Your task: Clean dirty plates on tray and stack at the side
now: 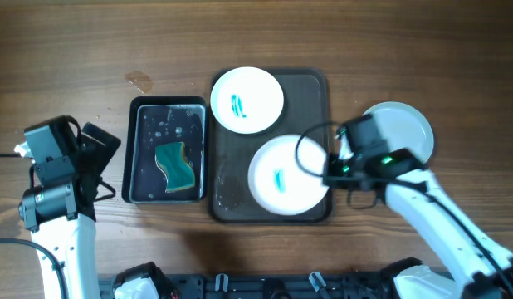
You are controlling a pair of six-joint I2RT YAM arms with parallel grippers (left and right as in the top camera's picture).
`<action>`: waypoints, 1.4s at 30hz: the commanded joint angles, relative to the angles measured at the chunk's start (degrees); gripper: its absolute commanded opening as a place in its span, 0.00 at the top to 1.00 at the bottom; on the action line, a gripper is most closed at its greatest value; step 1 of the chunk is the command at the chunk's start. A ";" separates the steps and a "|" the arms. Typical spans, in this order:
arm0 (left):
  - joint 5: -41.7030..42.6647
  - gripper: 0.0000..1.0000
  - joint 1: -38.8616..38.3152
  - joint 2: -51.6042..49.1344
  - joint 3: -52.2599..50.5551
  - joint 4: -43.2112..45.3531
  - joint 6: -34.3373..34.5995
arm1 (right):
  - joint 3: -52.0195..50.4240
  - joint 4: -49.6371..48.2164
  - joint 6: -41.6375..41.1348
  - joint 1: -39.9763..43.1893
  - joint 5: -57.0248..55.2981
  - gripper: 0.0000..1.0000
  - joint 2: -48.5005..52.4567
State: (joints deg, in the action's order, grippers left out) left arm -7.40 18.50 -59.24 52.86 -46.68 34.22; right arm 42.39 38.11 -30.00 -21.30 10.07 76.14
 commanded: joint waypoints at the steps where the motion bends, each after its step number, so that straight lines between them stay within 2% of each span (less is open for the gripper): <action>1: 0.46 0.00 0.37 0.37 1.20 3.45 0.74 | -3.21 -7.41 -7.48 -3.63 -3.82 0.96 2.19; 3: 2.16 0.00 0.37 0.37 1.20 3.21 1.03 | -3.19 -9.16 -6.67 -3.80 -5.86 0.95 2.73; 6: 15.34 0.00 0.37 0.37 1.20 0.70 1.11 | -1.70 -8.85 1.77 -3.80 -4.96 0.61 2.45; 9: 28.48 0.00 0.35 0.31 1.20 -2.19 -1.49 | 2.73 -2.45 6.45 -3.80 -8.46 0.59 -0.02; 11: 31.15 0.00 -0.46 -0.04 1.11 -5.18 -6.43 | 5.77 0.72 8.98 -3.80 -9.70 0.59 -3.04; 13: 29.79 0.00 -3.28 -1.33 0.85 -7.72 -12.26 | 8.61 2.14 10.51 -3.80 -8.94 0.60 -7.13; 18: 21.27 0.00 -11.85 -6.62 -1.33 -8.02 -12.59 | 9.14 2.19 8.33 -3.80 -7.04 0.60 -13.29; 22: 9.01 0.00 -20.00 -16.81 -1.53 -7.61 -5.62 | 9.09 3.65 7.37 -3.80 -7.06 0.59 -13.29; 24: 7.72 0.00 -22.05 -20.90 -1.53 -6.45 -3.76 | 9.01 4.37 7.30 -3.80 -6.32 0.59 -12.72; 27: 7.67 0.10 -24.74 -27.61 -1.53 -3.72 -3.69 | 8.87 4.61 7.30 -3.80 -4.63 0.59 -11.41; 29: 7.72 0.34 -25.49 -32.24 -1.55 -2.51 -3.23 | 8.87 4.66 7.28 -3.80 -3.98 0.59 -10.23; 31: 7.50 0.62 -25.42 -35.12 -1.55 -1.33 -3.26 | 8.87 4.87 7.30 -3.80 -2.69 0.59 -9.35; 33: 7.52 0.76 -25.42 -37.07 -1.55 0.13 -3.28 | 8.87 4.92 7.28 -3.80 -2.51 0.59 -8.72; 34: 7.52 0.96 -25.42 -37.73 -1.53 0.66 -3.28 | 8.87 4.92 7.28 -3.82 -2.54 0.59 -8.50; 38: 7.54 0.96 -25.40 -37.29 -1.07 -0.20 -3.82 | 8.87 4.92 6.88 -3.82 -2.54 0.59 -8.41; 39: 7.54 0.96 -25.40 -36.89 -0.50 -1.16 -3.98 | 8.87 4.92 6.88 -3.80 -2.54 0.59 -8.41; 40: 7.69 0.66 -25.40 -36.30 0.79 -3.06 -3.98 | 8.87 4.92 6.88 -3.82 -2.54 0.59 -8.41; 41: 7.78 0.11 -25.35 -35.87 2.05 -4.70 -4.46 | 8.87 4.94 6.88 -3.80 -2.54 0.59 -8.41; 42: 7.82 0.00 -25.35 -35.50 2.91 -5.75 -5.11 | 8.87 4.96 6.88 -3.80 -2.54 0.59 -8.41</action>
State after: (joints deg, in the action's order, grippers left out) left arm 1.54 -6.76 -95.22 52.82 -49.28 30.30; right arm 50.83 42.89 -22.48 -24.88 6.44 67.29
